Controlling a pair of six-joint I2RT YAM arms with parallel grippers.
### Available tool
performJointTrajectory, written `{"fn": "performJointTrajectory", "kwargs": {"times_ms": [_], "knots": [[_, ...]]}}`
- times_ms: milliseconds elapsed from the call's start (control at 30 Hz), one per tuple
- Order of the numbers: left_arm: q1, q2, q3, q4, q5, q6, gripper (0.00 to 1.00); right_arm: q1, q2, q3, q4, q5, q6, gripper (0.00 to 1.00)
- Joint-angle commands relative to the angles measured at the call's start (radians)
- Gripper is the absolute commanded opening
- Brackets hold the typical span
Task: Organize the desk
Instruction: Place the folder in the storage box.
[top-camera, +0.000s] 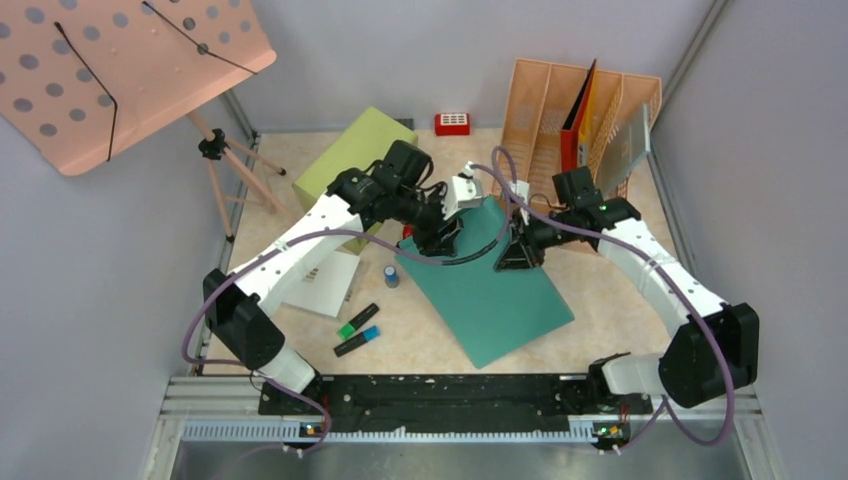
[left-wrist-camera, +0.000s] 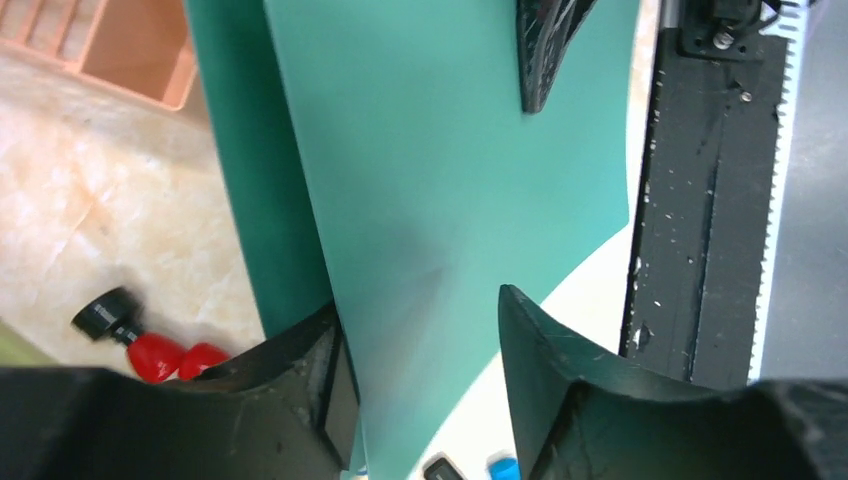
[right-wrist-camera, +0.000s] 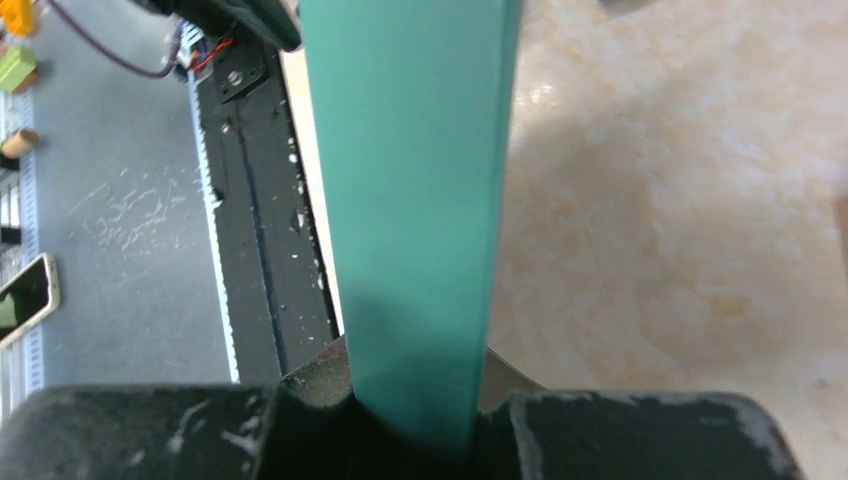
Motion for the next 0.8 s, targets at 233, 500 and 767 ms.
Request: {"fn": "performJointTrajectory", "kwargs": {"times_ms": [233, 500, 767], "knots": [[0.196, -0.148, 0.23, 0.025, 0.018, -0.154, 0.73, -0.207, -0.086, 0.33, 0.005, 0.076, 0.159, 0.0], [0.285, -0.206, 0.261, 0.091, -0.002, -0.264, 0.74, -0.332, -0.147, 0.521, 0.259, 0.205, 0.483, 0.0], [0.287, -0.242, 0.101, 0.186, 0.007, -0.318, 0.73, -0.475, -0.085, 0.772, 0.399, 0.327, 0.692, 0.0]]}}
